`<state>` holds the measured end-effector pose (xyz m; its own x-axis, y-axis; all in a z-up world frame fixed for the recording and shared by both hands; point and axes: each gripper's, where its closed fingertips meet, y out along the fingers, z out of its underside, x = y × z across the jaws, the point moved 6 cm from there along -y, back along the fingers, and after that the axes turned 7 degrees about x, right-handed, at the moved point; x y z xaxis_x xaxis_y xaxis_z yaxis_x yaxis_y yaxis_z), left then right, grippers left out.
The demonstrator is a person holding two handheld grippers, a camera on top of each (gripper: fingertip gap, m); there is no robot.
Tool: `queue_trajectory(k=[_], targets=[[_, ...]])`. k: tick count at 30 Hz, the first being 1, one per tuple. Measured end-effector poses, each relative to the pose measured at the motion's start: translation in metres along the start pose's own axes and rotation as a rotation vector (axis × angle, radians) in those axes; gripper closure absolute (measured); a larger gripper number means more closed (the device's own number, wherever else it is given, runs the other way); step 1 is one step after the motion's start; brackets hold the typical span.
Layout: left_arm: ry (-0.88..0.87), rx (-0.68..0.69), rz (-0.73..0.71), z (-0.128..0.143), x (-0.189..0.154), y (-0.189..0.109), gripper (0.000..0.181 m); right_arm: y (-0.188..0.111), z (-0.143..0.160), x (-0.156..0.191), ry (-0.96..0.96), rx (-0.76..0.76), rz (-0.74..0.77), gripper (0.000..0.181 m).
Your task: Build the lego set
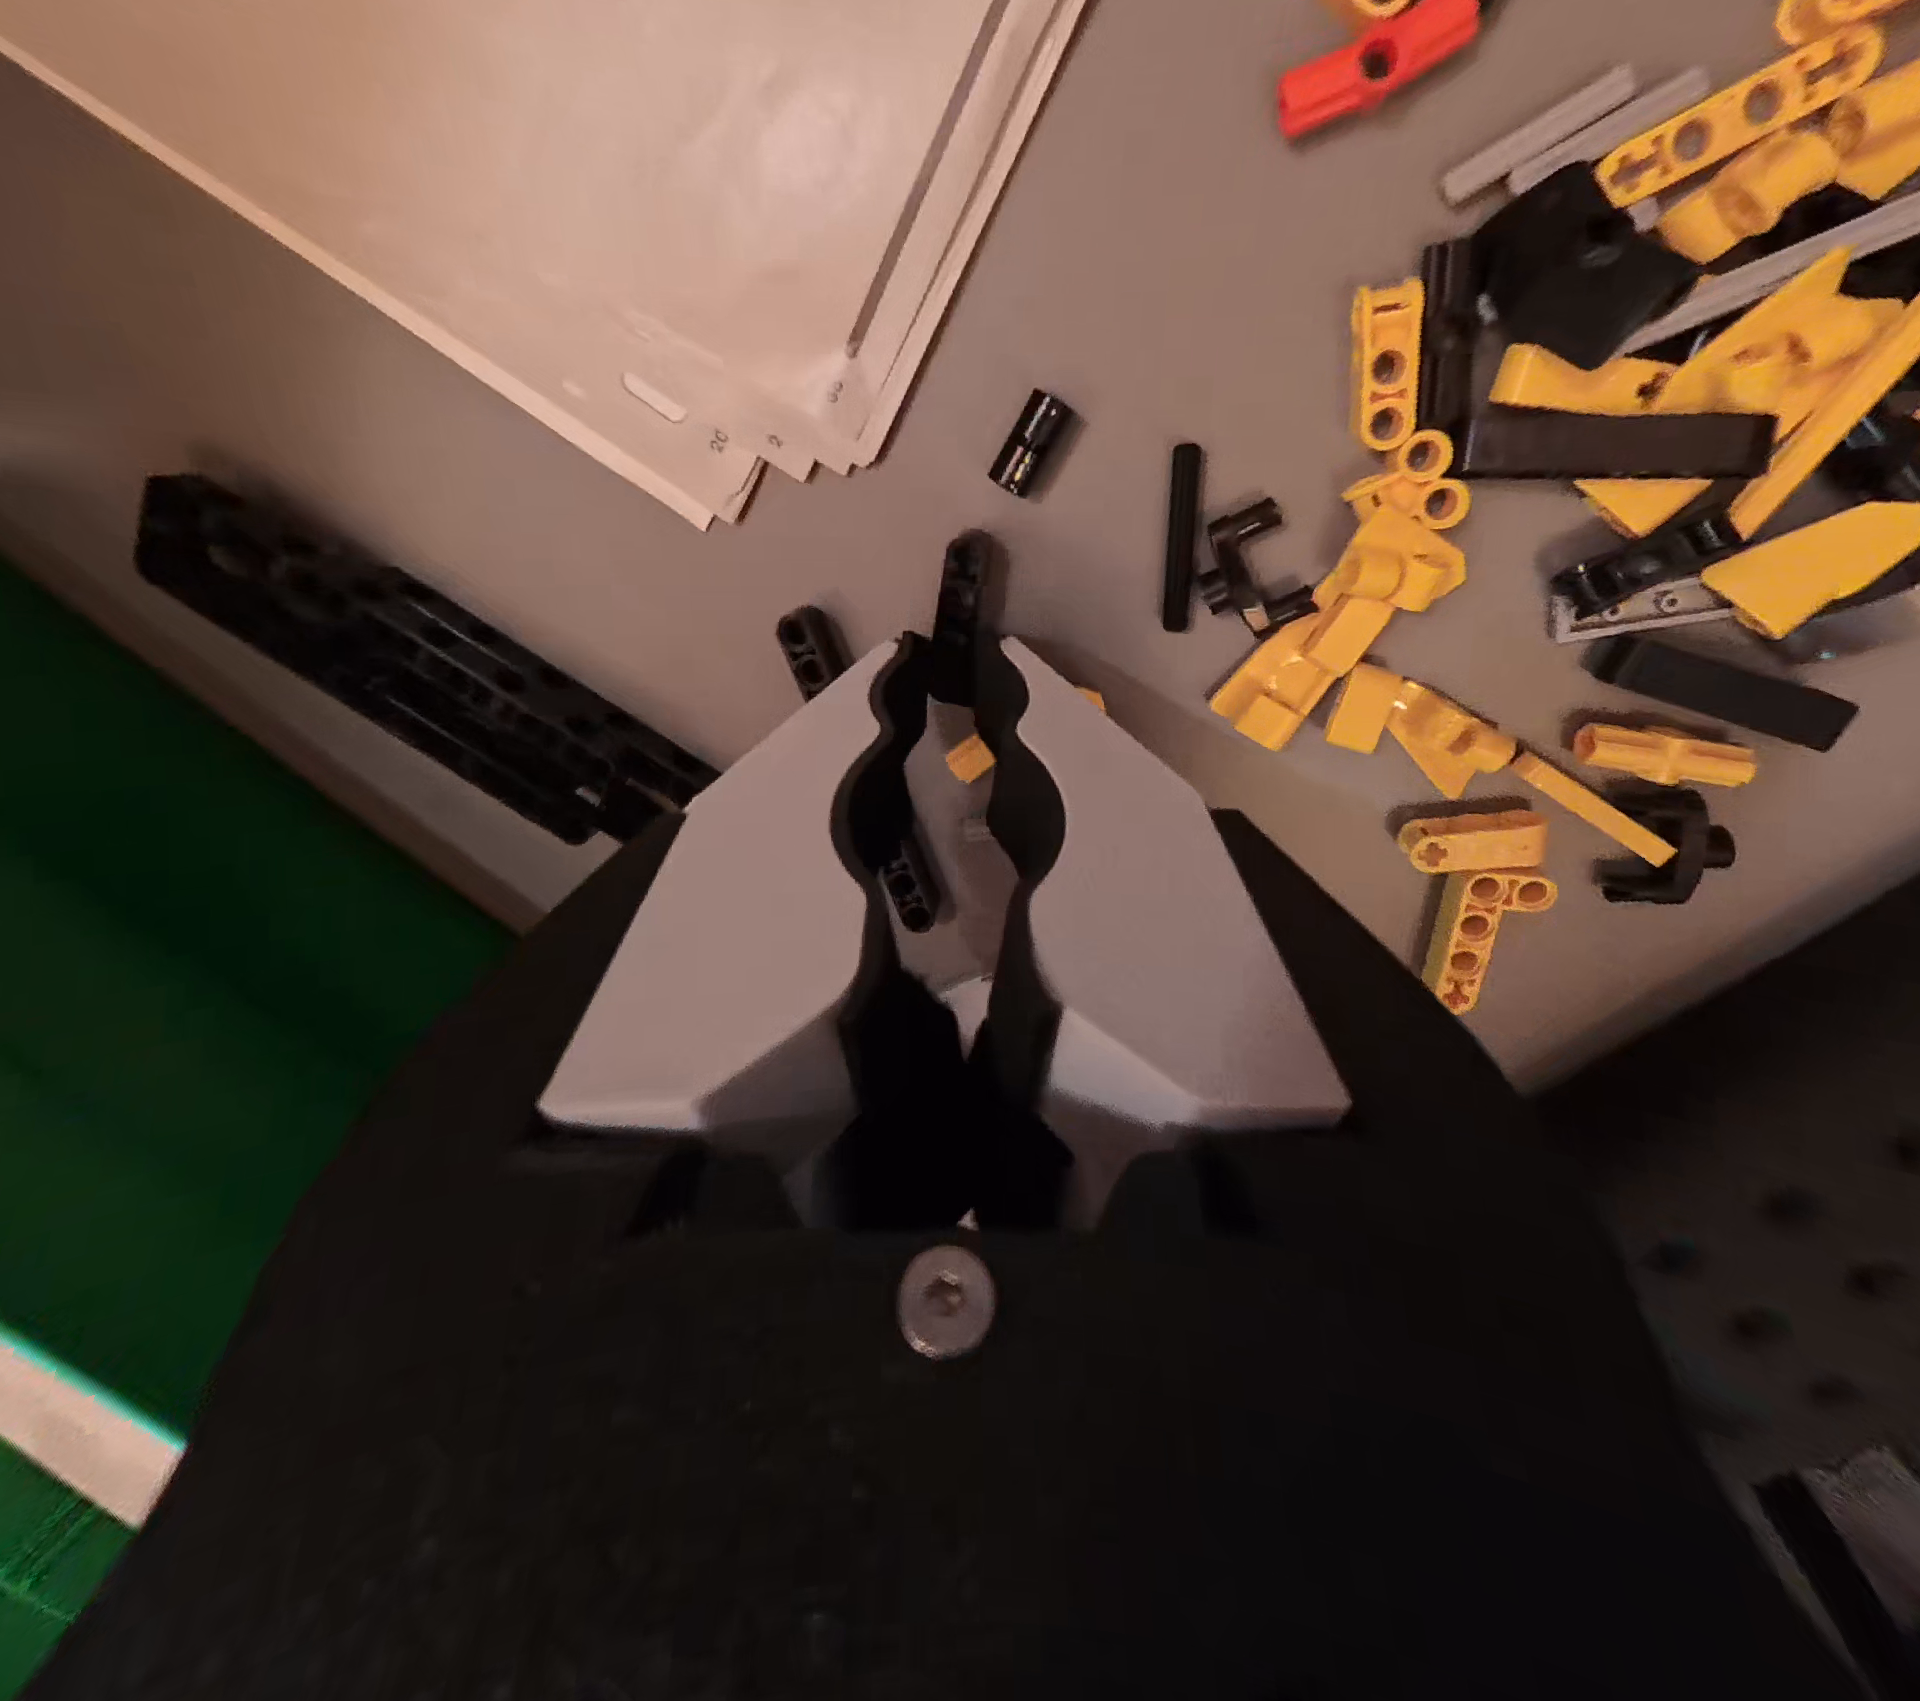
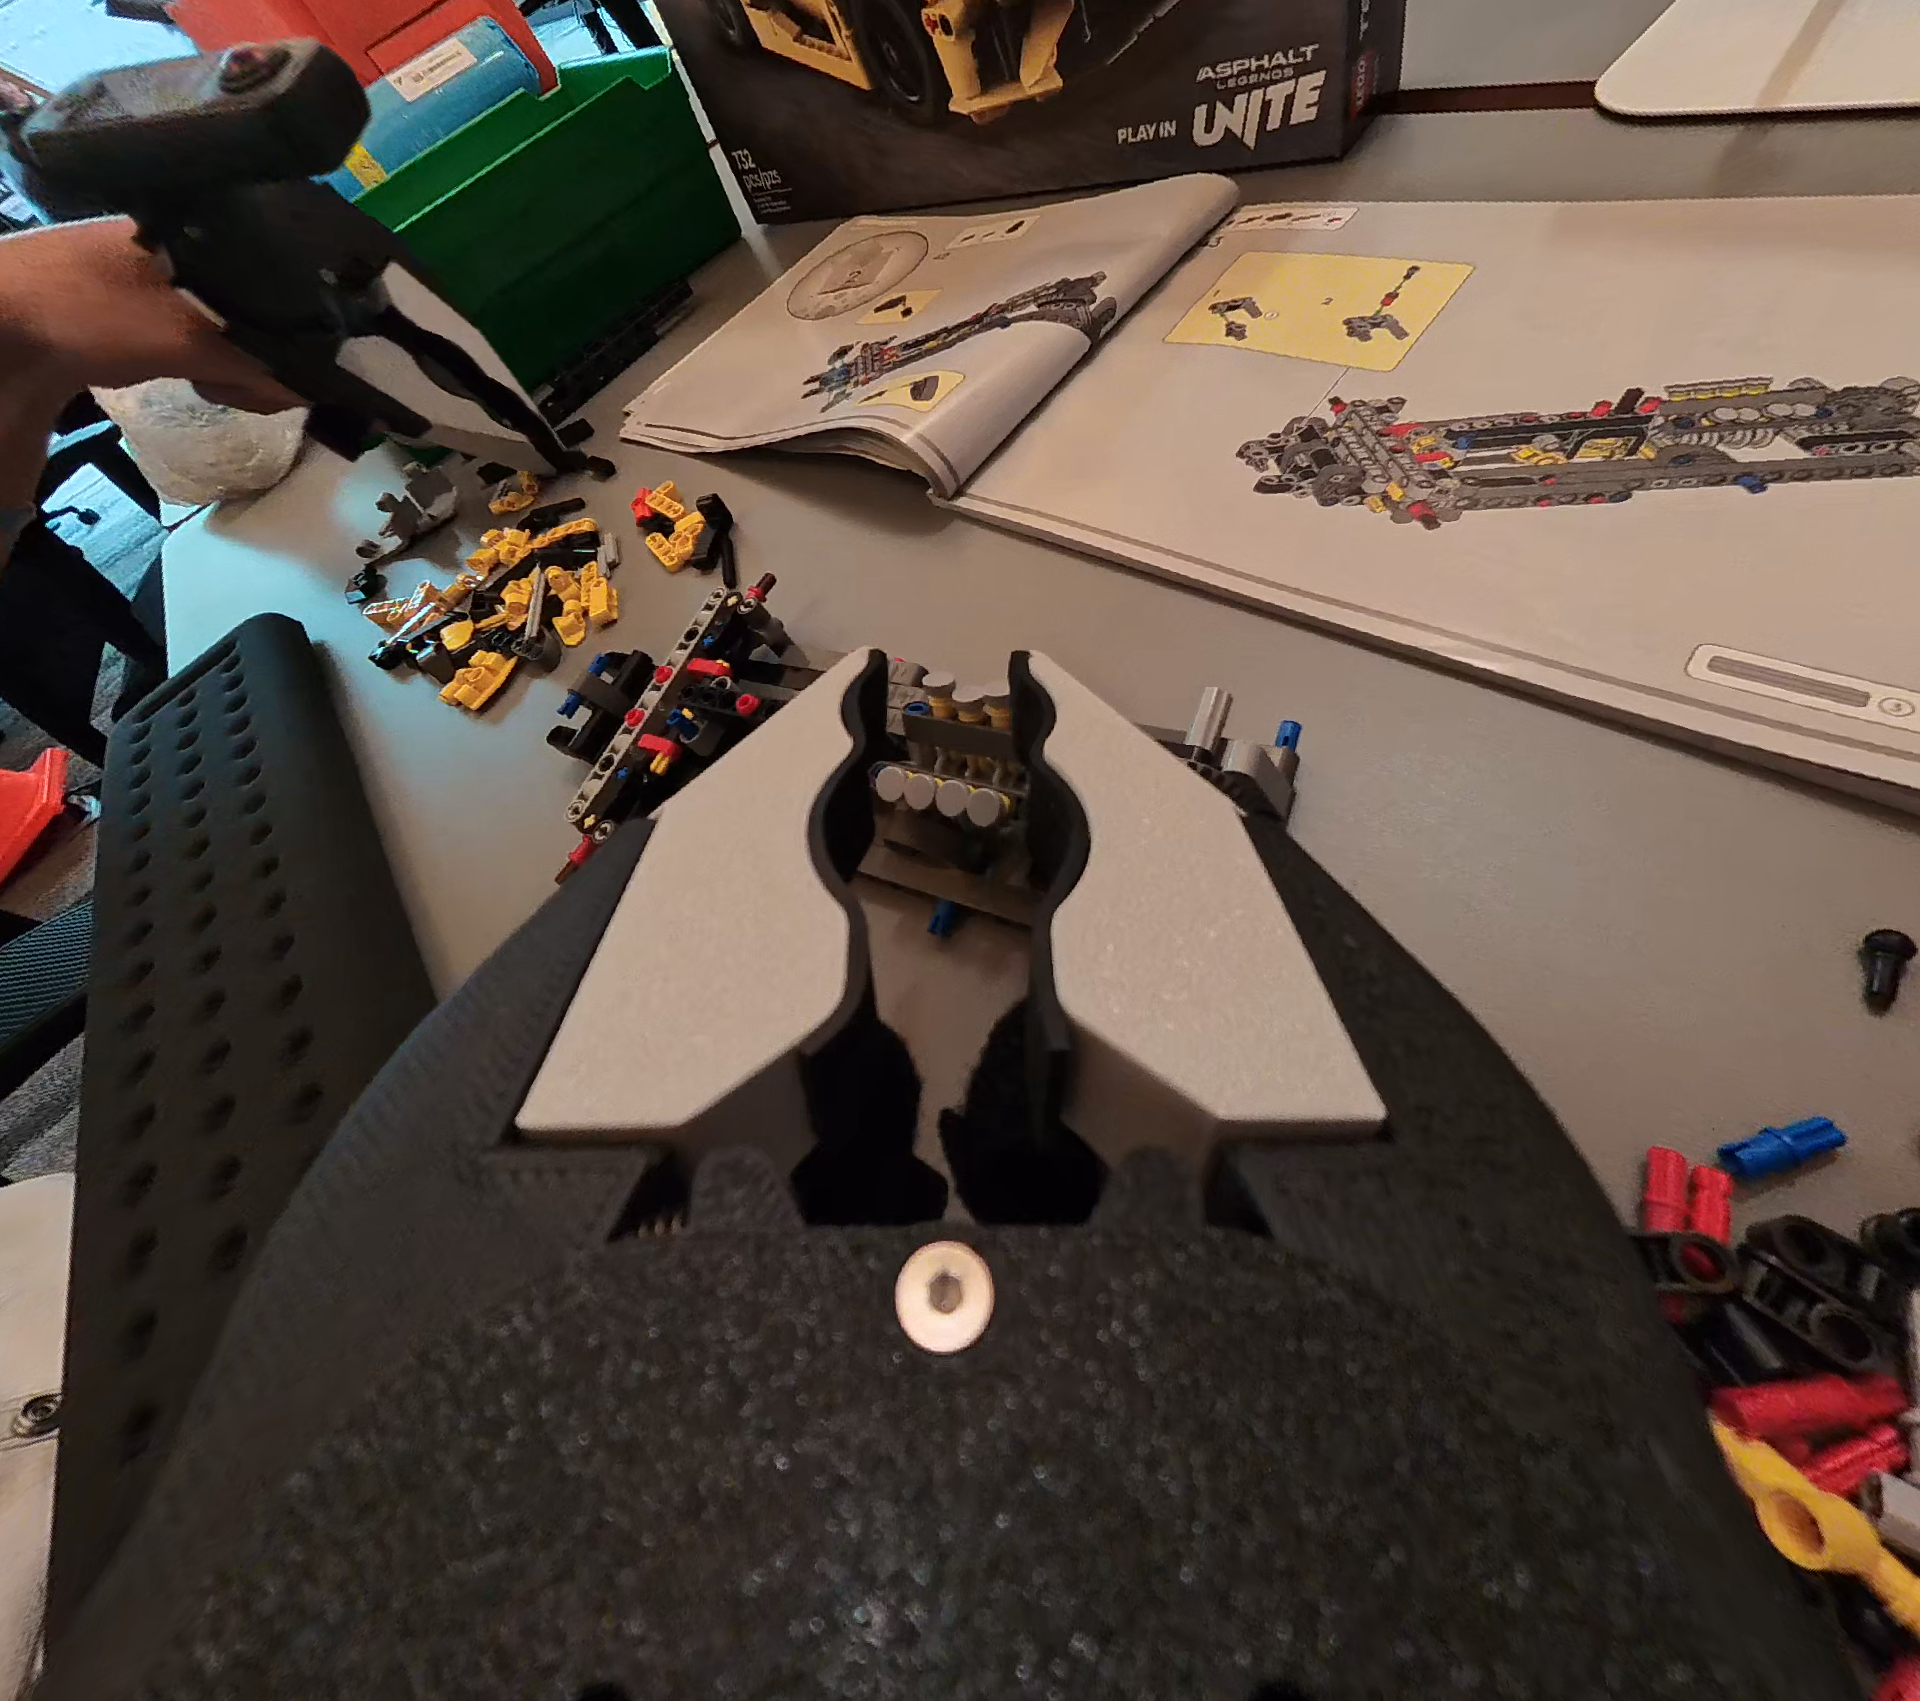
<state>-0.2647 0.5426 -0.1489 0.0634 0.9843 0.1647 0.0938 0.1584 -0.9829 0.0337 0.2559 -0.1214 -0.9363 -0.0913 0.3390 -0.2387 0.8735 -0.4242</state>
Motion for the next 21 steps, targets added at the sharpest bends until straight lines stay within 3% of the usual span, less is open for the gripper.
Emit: queue_trajectory(k=[4, 6, 8, 13, 15, 21], targets=[[-0.033, 0.016, -0.013, 0.001, 0.003, 0.000, 0.172, 0.000, 0.000, 0.000, -0.001, 0.003, -0.001, 0.159], [-0.057, 0.010, -0.047, 0.003, 0.002, -0.003, 0.157, 0.000, 0.000, 0.000, -0.002, 0.003, -0.002, 0.159], [-0.073, -0.033, -0.071, 0.005, -0.006, -0.015, 0.156, 0.000, 0.000, 0.000, -0.001, 0.002, -0.002, 0.159], [0.054, -0.254, 0.070, 0.007, -0.081, -0.048, 0.155, 0.001, 0.001, 0.000, 0.002, 0.005, -0.006, 0.159], [0.123, -0.231, 0.140, 0.015, -0.111, -0.046, 0.148, 0.002, 0.001, 0.000, 0.004, 0.010, -0.011, 0.159], [0.131, -0.155, 0.041, 0.014, -0.125, -0.027, 0.135, 0.003, 0.002, 0.001, -0.003, 0.017, -0.006, 0.159]])
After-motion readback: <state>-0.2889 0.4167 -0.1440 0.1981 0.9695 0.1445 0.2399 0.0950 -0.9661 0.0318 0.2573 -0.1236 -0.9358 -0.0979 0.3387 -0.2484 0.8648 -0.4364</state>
